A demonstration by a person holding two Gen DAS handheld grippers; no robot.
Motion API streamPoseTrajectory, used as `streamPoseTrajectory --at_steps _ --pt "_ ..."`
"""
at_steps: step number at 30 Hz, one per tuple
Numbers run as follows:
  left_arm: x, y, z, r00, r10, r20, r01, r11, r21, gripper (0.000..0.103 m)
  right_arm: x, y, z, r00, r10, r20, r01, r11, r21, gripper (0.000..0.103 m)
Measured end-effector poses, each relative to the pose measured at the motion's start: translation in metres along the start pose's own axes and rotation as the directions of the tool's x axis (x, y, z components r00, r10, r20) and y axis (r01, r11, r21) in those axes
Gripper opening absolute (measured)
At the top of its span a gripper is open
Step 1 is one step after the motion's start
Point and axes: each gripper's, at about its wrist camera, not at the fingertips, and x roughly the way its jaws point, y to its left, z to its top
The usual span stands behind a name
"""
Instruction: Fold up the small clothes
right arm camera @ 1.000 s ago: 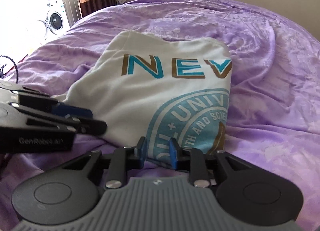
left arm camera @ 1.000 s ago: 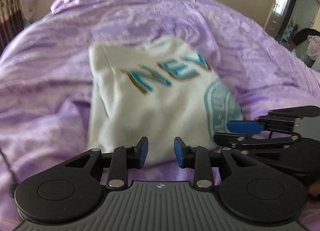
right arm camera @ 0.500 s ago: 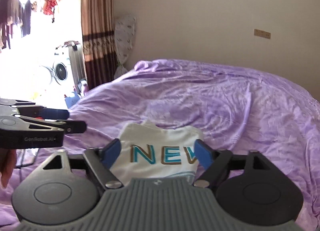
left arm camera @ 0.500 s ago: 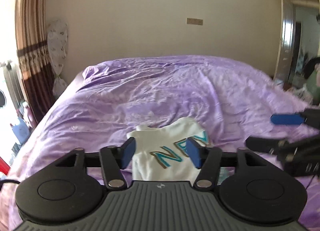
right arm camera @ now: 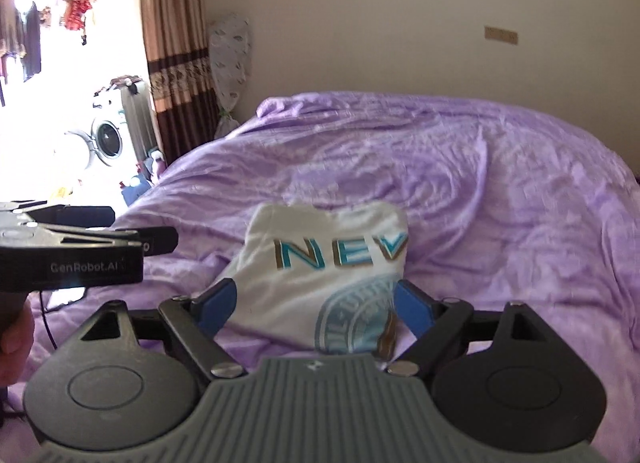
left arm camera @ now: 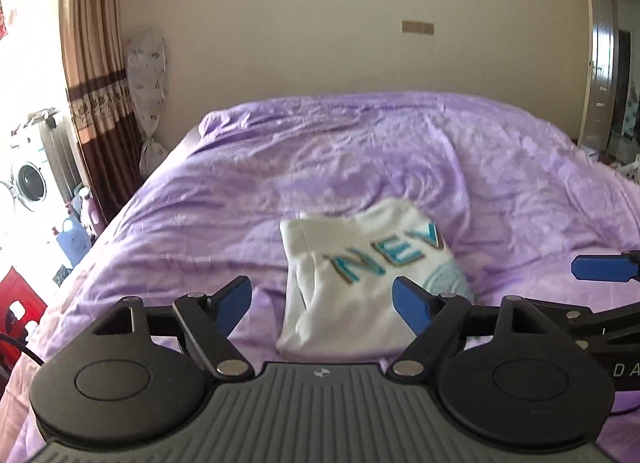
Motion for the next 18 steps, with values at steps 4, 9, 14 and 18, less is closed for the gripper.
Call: streamPoseTrajectory --at_steps 4,9,14,18 --pt "0.005 0.000 -0.012 0.999 -0.007 -0.045 0.006 1.000 -0.023 0.094 0.006 0.000 -0.014 0.999 -0.008 -0.034 0.009 0.999 0.032 0.082" --pt "0.012 0.001 -0.022 0.996 -0.004 -0.091 0.000 0.999 -0.046 0.094 0.016 0.004 -0.027 0.996 -0.008 -0.090 0.011 0.999 0.042 0.082" --pt "0.018 -0.003 -0.027 0.992 -0.007 -0.125 0.002 0.999 -0.041 0.094 0.026 0.006 -0.036 0.992 -0.020 -0.122 0.026 0.999 0.046 0.082" --pt "0.024 -0.003 -0.030 0.988 -0.014 -0.153 0.006 0.999 -0.048 0.094 0.030 0.002 -0.038 0.990 -0.033 -0.138 0.041 0.998 0.057 0.082"
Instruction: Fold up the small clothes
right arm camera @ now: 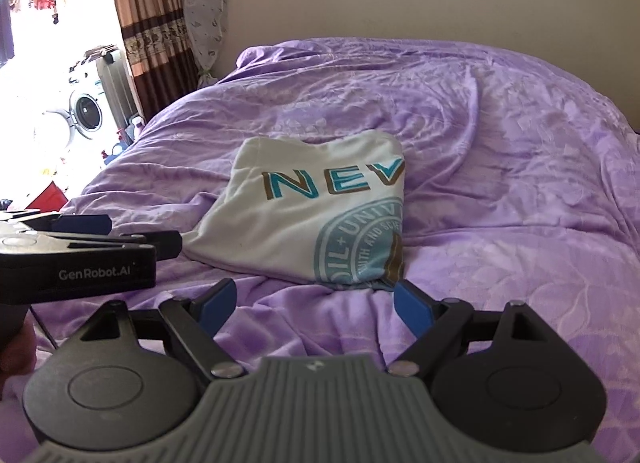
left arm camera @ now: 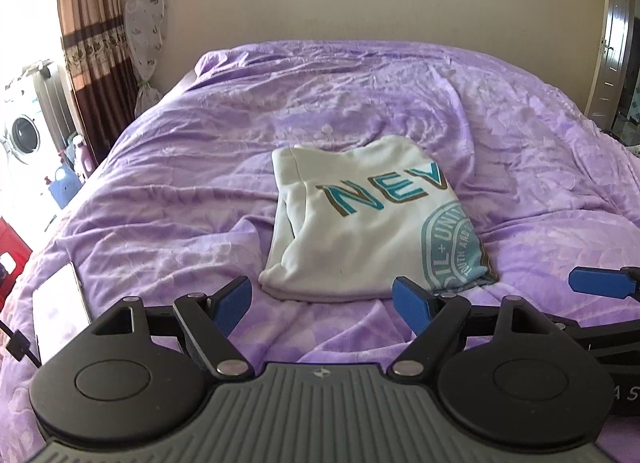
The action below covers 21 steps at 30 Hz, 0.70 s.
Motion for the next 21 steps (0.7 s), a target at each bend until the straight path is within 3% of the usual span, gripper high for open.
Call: streamPoseTrajectory --at_steps 21 --pt "0.0052 -0.0055 -0.0015 0.999 0.002 -0.034 -0.001 1.000 0.022 0.094 0.0085 0.0000 -0.0022 0.999 0.019 -0.048 -0.018 1.000 0.004 0.082"
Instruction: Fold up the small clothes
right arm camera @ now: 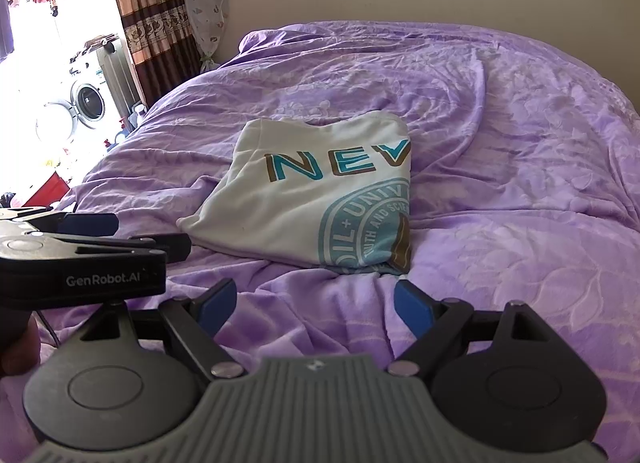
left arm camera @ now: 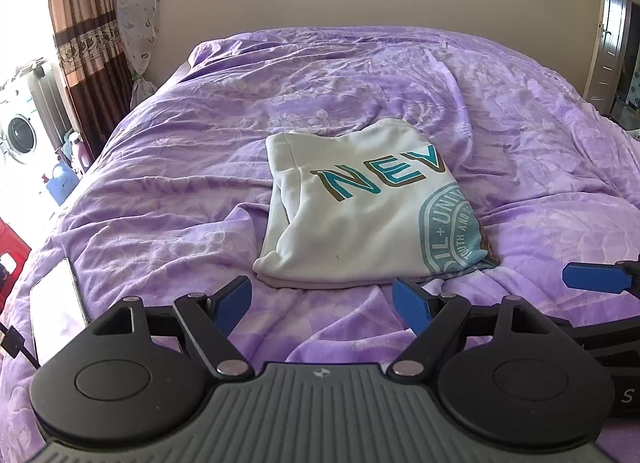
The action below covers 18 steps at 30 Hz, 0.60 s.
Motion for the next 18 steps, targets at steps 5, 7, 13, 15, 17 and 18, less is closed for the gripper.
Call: streamPoseTrajectory --at_steps 5,7,13,15,17,18 --pt "-0.0001 0.0002 0.0000 1.000 0.000 0.000 0.000 1.000 0.000 0.094 0.0008 -0.0001 0.0002 1.000 0.002 -0.004 -0.002 1.000 0.001 0.082" --pt "-0.0003 0.0002 0.0000 1.000 0.000 0.001 0.000 1.000 0.000 0.094 0.0006 -0.0001 0.0001 1.000 0.001 -0.003 -0.001 1.000 -0.001 0.082" --pt "-0.0003 0.0003 0.0001 1.000 0.000 0.000 0.000 1.000 0.001 0.094 0.0014 -0.0001 -0.0012 1.000 0.003 -0.004 -0.003 1.000 -0.003 0.082" --pt "-0.0003 0.0004 0.0001 1.000 0.000 0.000 0.000 1.000 0.001 0.094 0.0014 0.0002 -0.0014 1.000 0.003 -0.005 -0.003 1.000 -0.003 0.082" --pt "-0.0003 0.0005 0.0001 1.000 -0.001 0.000 0.001 1.000 0.001 0.094 0.0015 0.0000 -0.0012 1.000 0.003 -0.005 -0.003 1.000 -0.003 0.082" --pt "-0.0003 0.0005 0.0001 1.000 0.000 0.000 0.000 1.000 0.001 0.094 0.0016 0.0002 -0.0013 1.000 0.003 -0.005 -0.003 1.000 -0.003 0.082"
